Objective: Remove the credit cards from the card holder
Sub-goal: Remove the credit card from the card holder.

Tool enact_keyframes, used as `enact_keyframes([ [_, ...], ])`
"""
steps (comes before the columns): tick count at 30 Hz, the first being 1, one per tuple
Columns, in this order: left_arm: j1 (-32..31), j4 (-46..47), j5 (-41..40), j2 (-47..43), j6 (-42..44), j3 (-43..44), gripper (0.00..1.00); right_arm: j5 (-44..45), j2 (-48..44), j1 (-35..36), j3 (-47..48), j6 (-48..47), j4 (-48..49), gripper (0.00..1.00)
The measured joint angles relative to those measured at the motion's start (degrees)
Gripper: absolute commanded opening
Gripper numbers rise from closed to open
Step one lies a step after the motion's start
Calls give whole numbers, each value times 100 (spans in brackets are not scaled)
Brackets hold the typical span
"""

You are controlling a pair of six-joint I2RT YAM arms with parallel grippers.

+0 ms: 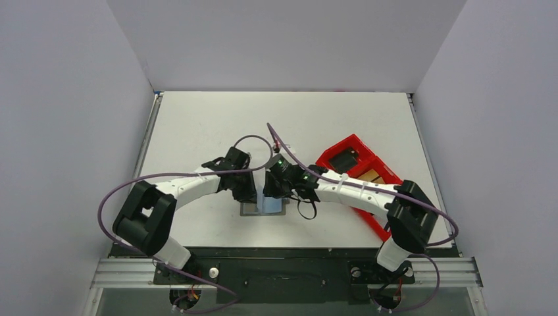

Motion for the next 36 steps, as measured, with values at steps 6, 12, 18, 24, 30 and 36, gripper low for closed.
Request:
enact_keyframes([
  [6, -411, 238, 103, 328, -153, 297, 14, 254, -855, -299, -544, 116, -31, 33],
  [12, -664, 372, 122, 772, -308, 614, 16, 385, -1143, -496, -896, 192, -28, 33],
  [18, -723, 479, 162, 1062, -428, 697, 17, 376, -1145, -501, -973, 236, -17, 33],
  [24, -691, 472, 162, 1034, -474, 697, 18, 302, -1143, -501, -973, 234, 37, 33],
  [30, -466, 378, 160, 717, -463, 697, 19, 227, -1003, -393, -872, 234, 61, 33],
  [36, -188, 345, 162, 424, -426, 688, 19, 37, -678, -212, -647, 236, 205, 33],
])
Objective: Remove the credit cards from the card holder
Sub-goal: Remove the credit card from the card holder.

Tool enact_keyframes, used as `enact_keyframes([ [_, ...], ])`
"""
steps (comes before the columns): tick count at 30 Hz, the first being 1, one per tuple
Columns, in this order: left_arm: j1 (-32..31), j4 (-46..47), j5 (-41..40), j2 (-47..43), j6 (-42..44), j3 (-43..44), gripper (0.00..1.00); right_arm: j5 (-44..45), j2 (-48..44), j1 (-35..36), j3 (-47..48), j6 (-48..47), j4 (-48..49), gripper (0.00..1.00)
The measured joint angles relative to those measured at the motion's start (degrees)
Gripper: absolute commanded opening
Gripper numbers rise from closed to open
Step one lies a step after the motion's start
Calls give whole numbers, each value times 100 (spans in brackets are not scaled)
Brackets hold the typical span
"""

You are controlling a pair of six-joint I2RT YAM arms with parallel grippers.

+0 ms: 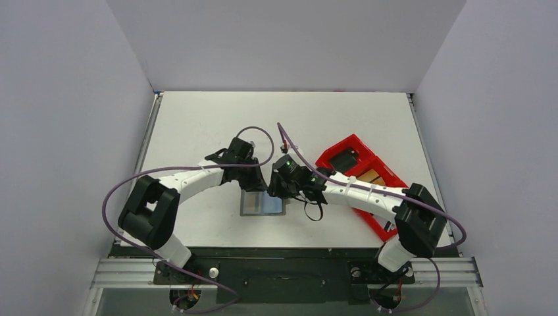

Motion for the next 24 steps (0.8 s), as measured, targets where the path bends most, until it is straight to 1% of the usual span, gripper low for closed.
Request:
enact_keyframes([
  [10, 249, -127, -2, -155, 131, -197, 19, -313, 503, 136, 354, 2, 125, 33],
  [13, 444, -197, -33, -330, 160, -334, 19, -450, 675, 149, 474, 2, 234, 33],
  [19, 879, -295, -96, -595, 306, -599, 19, -713, 1346, 149, 750, 13, 402, 33],
  [24, 1010, -302, -109, -643, 358, -898, 19, -767, 1834, 149, 942, -4, 382, 34],
])
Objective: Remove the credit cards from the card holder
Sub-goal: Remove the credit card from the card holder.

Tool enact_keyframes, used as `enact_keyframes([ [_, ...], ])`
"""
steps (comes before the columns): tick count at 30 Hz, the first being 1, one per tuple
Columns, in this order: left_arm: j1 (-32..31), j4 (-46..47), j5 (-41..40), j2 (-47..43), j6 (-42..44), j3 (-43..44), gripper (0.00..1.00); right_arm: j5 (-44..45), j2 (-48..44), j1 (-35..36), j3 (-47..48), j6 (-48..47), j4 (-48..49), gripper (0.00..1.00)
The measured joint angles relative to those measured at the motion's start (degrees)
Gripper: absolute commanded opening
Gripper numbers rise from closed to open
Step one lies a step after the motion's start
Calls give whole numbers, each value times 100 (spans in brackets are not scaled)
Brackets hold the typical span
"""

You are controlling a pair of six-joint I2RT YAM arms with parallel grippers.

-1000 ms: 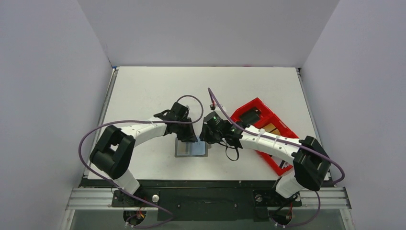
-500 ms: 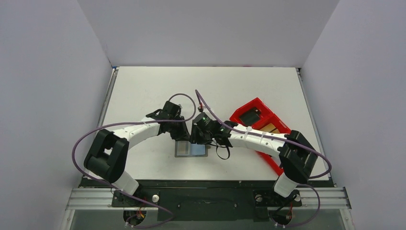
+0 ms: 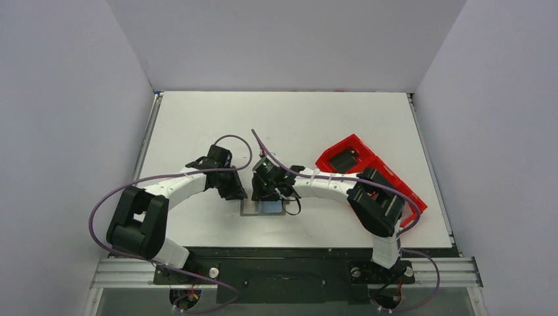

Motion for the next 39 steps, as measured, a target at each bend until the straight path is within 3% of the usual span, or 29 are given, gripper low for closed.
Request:
enact_keyframes([
  [19, 0, 321, 114, -70, -109, -542, 14, 256, 479, 79, 304, -319, -201, 35],
  [31, -219, 378, -66, -155, -273, -584, 14, 221, 442, 13, 101, -400, 0, 0],
  [39, -225, 348, -79, -160, -269, -570, 14, -81, 247, -151, -400, -258, 605, 0],
])
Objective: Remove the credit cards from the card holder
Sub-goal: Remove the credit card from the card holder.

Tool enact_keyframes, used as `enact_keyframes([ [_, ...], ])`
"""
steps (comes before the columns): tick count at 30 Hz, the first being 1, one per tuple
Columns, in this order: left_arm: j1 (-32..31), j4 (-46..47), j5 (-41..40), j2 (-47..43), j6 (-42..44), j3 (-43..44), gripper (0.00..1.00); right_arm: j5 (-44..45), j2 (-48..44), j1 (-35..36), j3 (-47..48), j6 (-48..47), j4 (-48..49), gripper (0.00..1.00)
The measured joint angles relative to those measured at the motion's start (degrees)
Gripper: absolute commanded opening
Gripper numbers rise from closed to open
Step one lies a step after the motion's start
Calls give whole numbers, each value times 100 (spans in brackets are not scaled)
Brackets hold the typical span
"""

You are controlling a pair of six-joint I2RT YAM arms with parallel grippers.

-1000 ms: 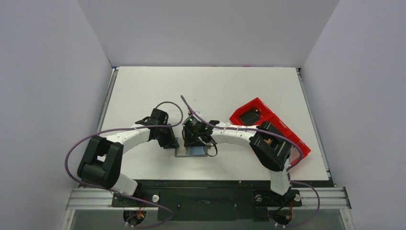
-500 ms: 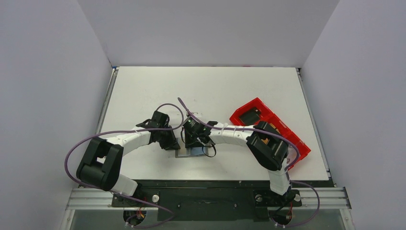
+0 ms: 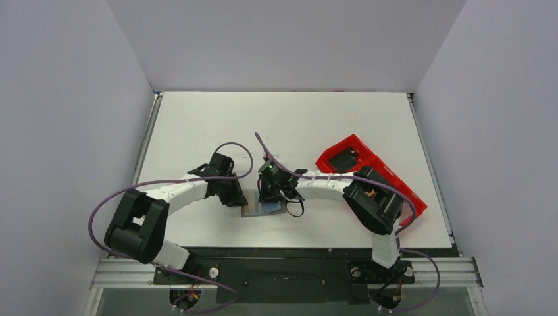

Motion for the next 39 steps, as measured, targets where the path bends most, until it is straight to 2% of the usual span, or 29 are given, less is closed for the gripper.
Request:
enact_keyframes([
  [9, -66, -273, -7, -13, 72, 199, 23, -442, -122, -201, -446, 201, 619, 0],
  [39, -160, -636, -122, -131, 299, 590, 28, -892, -160, -426, -774, 435, 1141, 0],
])
